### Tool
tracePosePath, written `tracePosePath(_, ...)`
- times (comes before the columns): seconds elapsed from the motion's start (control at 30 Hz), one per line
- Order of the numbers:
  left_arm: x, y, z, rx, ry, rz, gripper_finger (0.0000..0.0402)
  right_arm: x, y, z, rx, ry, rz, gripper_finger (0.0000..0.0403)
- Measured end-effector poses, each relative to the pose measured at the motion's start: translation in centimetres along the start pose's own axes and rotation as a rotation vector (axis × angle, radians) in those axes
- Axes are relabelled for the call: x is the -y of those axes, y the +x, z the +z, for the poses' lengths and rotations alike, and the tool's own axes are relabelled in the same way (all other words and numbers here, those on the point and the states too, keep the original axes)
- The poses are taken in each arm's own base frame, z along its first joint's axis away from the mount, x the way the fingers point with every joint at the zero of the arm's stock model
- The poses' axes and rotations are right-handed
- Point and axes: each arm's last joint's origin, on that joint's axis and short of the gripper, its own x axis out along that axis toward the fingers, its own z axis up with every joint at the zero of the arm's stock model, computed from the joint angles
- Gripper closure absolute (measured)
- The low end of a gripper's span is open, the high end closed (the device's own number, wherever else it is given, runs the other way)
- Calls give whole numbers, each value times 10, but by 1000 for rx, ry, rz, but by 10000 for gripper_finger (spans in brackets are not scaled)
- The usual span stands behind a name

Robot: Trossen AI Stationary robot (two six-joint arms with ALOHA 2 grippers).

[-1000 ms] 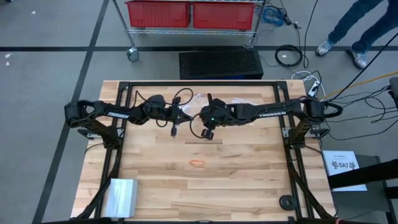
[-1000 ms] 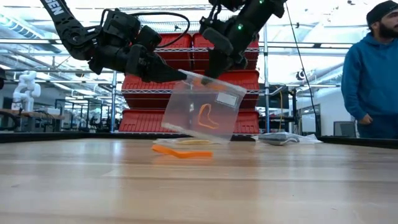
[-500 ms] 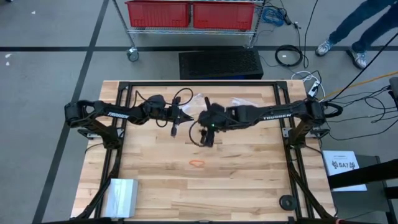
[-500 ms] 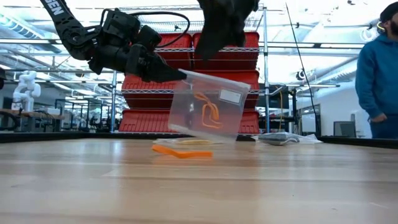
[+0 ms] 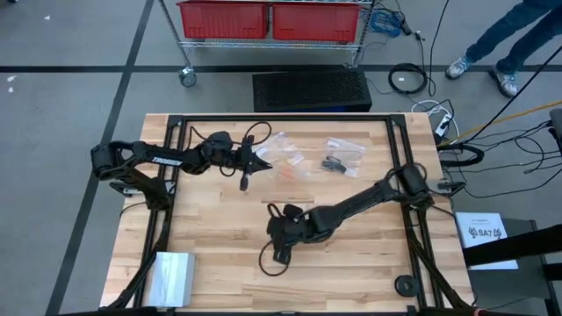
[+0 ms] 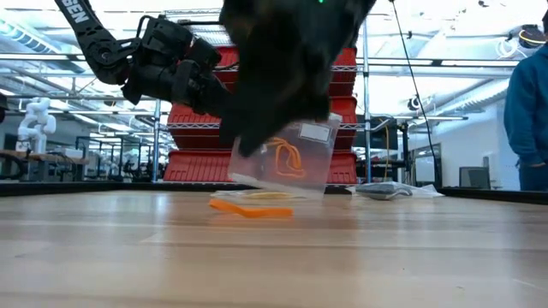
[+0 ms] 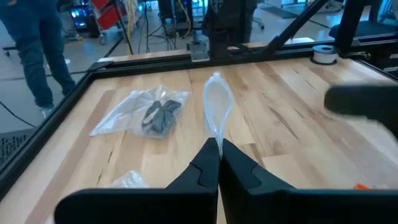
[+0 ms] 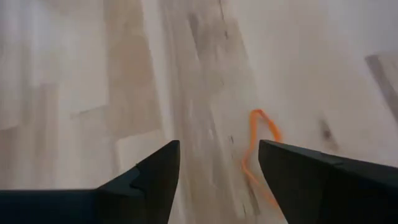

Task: Sort rubber bands
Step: Put the orange rubber band into the zip bag

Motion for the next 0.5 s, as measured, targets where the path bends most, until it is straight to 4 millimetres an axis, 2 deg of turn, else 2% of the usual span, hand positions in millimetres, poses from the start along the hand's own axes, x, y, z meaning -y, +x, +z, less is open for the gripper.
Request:
tracePosePath(0.2,0,0,-1,-11,-6,-4,399,7,37,-14,-3,46,-115,190)
tracePosePath(0.5,1,0,-4,-38,-13,-10,399,23,56,-16,-39,90,-154,195)
